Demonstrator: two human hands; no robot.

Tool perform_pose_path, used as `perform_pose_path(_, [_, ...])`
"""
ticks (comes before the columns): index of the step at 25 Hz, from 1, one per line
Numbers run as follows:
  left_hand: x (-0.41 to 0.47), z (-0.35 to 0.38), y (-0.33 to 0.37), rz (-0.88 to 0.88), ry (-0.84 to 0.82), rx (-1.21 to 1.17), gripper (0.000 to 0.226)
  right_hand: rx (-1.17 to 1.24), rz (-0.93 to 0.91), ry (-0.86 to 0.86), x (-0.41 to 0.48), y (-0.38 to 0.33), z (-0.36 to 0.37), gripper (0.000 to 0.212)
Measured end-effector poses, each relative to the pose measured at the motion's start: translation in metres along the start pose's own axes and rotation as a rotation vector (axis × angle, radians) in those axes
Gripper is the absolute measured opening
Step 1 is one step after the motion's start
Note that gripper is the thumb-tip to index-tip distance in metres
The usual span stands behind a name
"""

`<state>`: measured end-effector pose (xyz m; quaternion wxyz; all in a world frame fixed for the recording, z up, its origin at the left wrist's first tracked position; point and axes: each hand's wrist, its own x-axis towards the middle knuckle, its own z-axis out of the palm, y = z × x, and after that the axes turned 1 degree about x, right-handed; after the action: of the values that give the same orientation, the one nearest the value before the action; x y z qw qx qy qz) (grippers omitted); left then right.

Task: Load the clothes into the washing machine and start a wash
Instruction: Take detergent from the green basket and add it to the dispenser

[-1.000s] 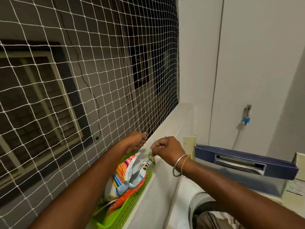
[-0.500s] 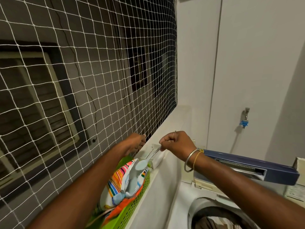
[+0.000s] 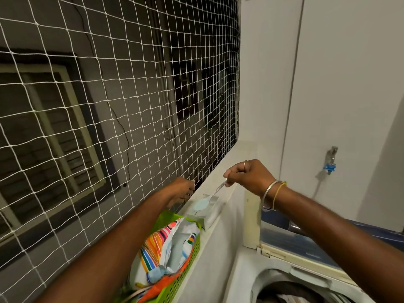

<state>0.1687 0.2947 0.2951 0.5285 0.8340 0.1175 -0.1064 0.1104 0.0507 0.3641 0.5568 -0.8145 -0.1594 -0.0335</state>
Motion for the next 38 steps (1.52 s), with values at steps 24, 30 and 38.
perform_pose_path(24, [0.039,0.006,-0.026,-0.112,-0.080,0.140,0.015,-0.131,0.242,-0.062,0.106,0.130,0.048,0.029])
perform_pose_path(30, [0.038,0.005,-0.028,-0.093,-0.102,0.120,0.004,-0.283,0.156,-0.044,0.102,0.137,0.052,0.021])
perform_pose_path(38, [0.030,0.008,-0.022,-0.083,-0.111,0.142,0.017,-0.302,0.149,0.038,0.099,0.133,0.050,0.031])
